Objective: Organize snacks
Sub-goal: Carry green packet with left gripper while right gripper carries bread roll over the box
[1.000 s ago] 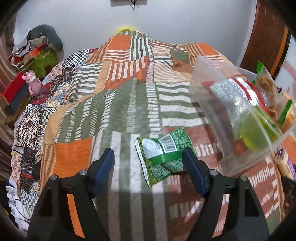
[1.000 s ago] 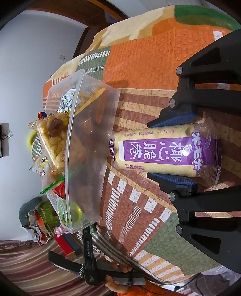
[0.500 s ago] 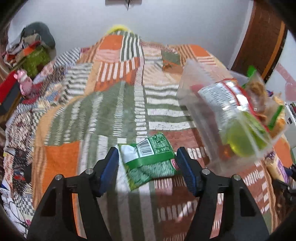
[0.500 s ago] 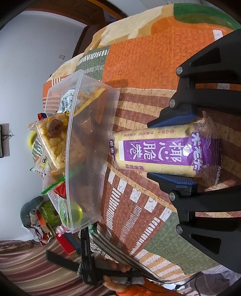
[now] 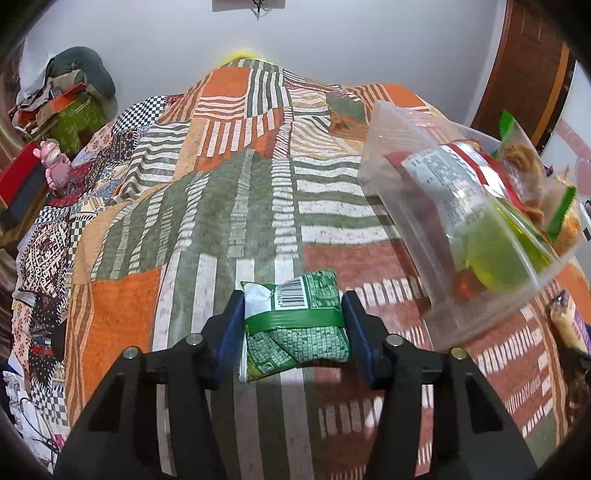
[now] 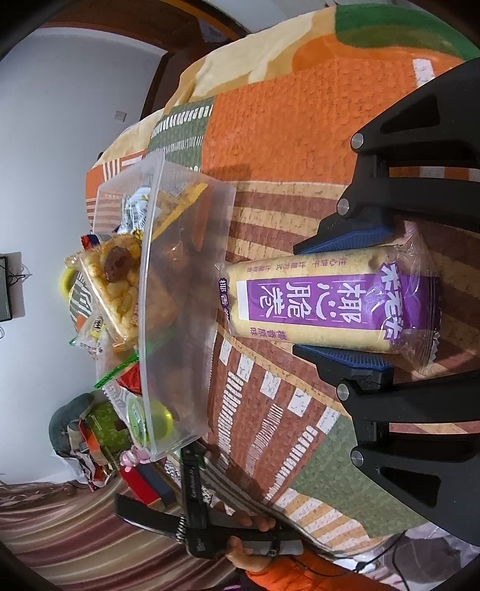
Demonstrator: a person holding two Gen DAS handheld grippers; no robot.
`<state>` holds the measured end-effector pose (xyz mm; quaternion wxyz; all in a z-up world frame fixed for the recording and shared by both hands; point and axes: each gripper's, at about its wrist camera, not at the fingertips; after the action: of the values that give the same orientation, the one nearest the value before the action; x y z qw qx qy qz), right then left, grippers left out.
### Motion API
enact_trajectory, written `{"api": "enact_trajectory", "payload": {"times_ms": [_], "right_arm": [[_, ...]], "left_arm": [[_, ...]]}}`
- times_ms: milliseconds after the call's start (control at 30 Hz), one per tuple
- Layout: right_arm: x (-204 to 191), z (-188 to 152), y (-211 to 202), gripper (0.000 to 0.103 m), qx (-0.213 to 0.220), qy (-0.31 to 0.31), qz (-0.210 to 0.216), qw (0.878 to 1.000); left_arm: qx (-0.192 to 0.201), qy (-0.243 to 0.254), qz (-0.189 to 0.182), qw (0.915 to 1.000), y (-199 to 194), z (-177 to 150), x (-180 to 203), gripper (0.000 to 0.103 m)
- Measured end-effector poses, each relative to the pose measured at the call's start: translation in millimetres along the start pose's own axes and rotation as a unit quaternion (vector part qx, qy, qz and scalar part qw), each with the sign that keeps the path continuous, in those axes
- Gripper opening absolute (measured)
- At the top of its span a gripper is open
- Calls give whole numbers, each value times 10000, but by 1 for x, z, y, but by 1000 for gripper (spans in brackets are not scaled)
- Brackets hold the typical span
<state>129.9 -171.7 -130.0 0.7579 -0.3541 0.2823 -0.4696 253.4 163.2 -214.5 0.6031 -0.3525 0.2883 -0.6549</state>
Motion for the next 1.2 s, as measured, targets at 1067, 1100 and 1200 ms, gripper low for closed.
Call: {"api": "enact_trajectory", "payload": {"times_ms": [1067,1100,1200], "right_arm": [[27,77,-51,42,1458,211,-325,9885],[30,82,-45,42,1443,231,-384,9885],[41,91,-32,42,1363,310,-434,9892]], "left_arm": [[1236,646,-813,9869,-103,41,134,47],[1239,661,-788,9870,-100,45,137,47],[1187,636,-827,9874,-88,54,139,47]]}}
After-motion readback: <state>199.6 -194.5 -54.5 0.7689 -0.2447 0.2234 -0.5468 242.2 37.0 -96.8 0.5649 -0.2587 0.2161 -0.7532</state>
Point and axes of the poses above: each gripper's, at about its wrist camera, not at the fingertips, and y roughly the way its jaws point, x to its right, z to its top, and after that the axes turned 4 degrees about -z, right-handed
